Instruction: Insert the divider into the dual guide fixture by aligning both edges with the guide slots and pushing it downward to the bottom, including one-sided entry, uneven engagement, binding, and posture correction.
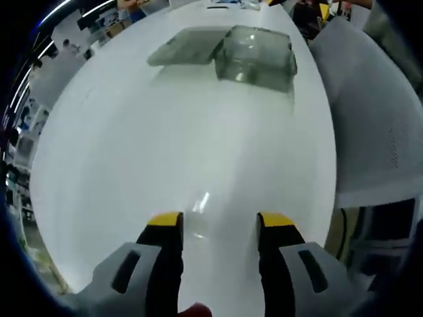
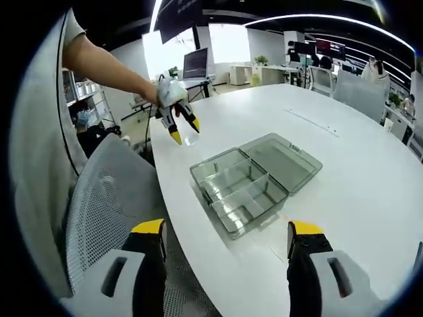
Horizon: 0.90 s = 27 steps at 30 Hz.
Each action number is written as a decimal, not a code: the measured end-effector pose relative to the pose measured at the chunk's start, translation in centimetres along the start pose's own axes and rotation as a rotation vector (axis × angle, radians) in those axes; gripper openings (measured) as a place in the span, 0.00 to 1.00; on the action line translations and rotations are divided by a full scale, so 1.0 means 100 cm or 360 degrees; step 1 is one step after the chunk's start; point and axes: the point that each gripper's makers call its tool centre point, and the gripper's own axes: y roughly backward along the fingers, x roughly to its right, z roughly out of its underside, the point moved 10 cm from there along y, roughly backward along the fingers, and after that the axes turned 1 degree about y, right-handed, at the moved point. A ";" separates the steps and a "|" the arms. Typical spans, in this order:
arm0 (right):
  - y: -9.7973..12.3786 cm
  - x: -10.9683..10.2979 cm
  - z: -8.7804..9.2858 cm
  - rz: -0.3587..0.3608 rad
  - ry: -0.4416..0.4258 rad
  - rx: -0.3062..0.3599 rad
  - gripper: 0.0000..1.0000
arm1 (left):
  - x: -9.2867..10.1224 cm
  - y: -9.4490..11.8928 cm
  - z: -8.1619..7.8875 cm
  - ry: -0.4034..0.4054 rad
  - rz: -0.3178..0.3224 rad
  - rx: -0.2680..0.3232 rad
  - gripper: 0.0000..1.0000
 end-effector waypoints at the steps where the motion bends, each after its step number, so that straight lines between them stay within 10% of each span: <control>1: 0.000 0.000 0.000 0.0001 0.0002 -0.0003 0.72 | 0.000 0.000 0.001 -0.0005 0.0007 -0.0006 0.42; 27: -0.002 0.001 -0.001 0.0000 -0.0010 -0.0015 0.72 | -0.004 -0.006 0.000 -0.0013 0.0091 0.0001 0.32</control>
